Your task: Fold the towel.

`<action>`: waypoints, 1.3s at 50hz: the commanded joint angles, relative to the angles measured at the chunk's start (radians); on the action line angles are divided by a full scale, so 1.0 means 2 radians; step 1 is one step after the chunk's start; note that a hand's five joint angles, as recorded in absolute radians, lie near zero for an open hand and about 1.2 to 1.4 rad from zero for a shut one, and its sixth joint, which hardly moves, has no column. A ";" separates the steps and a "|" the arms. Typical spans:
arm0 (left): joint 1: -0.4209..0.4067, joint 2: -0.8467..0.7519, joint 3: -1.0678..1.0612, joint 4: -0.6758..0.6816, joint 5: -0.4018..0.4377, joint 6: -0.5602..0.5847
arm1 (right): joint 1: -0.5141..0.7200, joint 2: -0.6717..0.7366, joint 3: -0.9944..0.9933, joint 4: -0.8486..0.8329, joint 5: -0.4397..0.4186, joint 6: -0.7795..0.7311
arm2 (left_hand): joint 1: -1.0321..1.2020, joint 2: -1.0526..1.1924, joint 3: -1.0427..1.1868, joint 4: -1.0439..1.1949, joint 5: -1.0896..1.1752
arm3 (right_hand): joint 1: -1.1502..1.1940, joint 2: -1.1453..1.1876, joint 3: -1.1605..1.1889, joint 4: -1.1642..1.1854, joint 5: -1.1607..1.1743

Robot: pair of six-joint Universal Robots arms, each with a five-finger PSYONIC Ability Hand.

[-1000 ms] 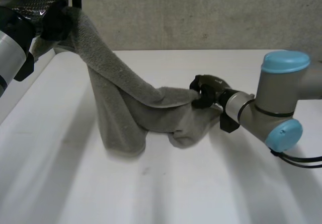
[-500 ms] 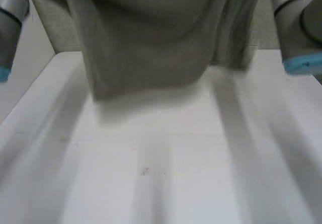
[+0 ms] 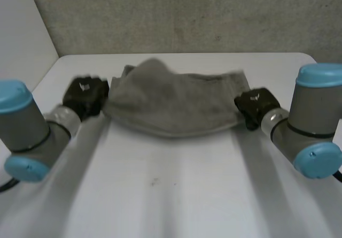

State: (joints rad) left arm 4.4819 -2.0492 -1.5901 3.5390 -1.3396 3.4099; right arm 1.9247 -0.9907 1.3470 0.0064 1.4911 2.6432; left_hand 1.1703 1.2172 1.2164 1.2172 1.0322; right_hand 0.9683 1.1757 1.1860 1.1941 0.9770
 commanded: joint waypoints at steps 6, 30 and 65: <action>0.007 0.026 -0.063 -0.087 0.002 0.127 | -0.027 -0.041 0.058 0.044 -0.013 0.007 | 0.113 0.090 0.090 0.090 0.095 | 0.214 0.110 0.105 0.101 0.122; 0.045 0.138 -0.158 -0.142 0.002 0.116 | -0.061 -0.060 0.133 0.002 -0.045 0.010 | -0.305 -0.329 -0.328 -0.329 -0.323 | 0.214 0.110 0.105 0.101 0.122; 0.095 0.034 -0.128 -0.137 0.055 0.101 | -0.068 -0.059 0.138 0.001 -0.046 0.009 | -0.223 -0.246 -0.246 -0.246 -0.241 | 0.214 0.110 0.105 0.101 0.122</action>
State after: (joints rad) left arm 4.6695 -1.9243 -1.8863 3.2481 -1.2270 3.6107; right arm 1.7933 -1.1083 1.6207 0.0092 1.3990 2.6614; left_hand 0.6453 0.6399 0.6402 0.6397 0.4643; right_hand 0.9683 1.1752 1.1860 1.1941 0.9803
